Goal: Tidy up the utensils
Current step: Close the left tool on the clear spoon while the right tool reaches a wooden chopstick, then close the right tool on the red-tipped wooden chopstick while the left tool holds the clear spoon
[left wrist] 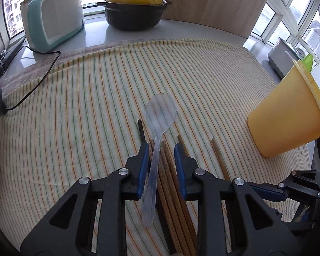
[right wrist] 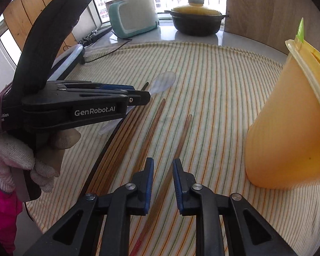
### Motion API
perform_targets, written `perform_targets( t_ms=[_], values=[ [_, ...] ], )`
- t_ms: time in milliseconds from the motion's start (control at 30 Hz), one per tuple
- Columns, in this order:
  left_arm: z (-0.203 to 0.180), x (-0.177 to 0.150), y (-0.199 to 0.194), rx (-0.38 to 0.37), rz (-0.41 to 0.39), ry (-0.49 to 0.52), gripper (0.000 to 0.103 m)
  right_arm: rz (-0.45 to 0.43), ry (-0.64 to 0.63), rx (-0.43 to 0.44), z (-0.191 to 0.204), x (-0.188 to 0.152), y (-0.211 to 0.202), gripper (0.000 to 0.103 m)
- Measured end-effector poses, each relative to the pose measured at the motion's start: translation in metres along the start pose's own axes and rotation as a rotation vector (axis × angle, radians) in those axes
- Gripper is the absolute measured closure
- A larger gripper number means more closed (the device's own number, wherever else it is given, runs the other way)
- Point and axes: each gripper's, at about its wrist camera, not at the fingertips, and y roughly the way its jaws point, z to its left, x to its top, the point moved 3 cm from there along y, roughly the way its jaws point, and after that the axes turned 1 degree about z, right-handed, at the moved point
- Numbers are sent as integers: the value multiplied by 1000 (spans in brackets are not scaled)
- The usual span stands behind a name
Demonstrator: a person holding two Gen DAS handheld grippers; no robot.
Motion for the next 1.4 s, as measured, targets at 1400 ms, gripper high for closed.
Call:
perform_targets(
  t_ms=[1400],
  values=[
    [27,-1,-15,-31,-52,-99,100,61,0,-14,-5,22,29,100]
  ],
)
